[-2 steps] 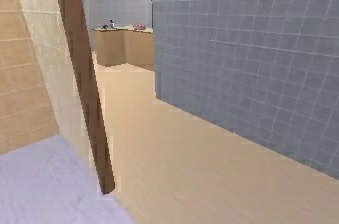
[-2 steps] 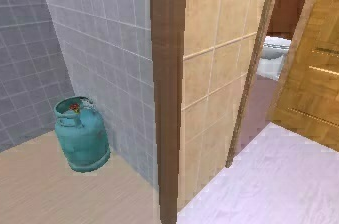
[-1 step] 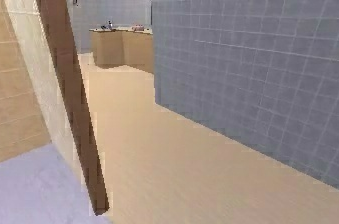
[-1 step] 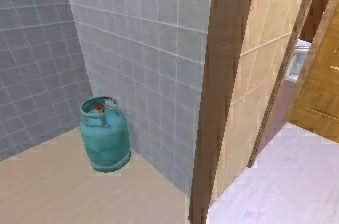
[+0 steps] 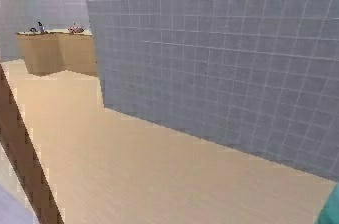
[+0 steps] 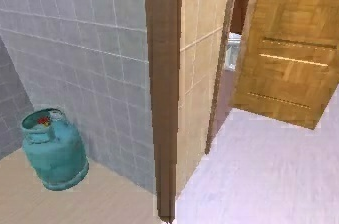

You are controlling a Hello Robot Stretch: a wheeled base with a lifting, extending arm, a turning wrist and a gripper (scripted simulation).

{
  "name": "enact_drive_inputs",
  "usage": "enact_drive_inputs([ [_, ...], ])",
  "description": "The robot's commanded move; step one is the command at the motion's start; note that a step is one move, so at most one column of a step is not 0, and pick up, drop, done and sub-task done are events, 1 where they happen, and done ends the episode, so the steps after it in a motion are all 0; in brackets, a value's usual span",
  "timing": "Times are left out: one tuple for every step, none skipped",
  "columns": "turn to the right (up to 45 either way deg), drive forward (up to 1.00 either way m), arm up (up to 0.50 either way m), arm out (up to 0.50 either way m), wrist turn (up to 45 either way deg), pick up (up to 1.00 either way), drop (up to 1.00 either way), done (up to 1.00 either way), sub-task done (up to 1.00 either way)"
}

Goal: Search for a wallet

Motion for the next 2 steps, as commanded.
enact_drive_inputs([
  [0.0,1.00,0.00,0.00,0.0,0.00,0.00,0.00,0.00],
  [6.0,0.00,0.00,0.00,0.0,0.00,0.00,0.00,0.00],
])
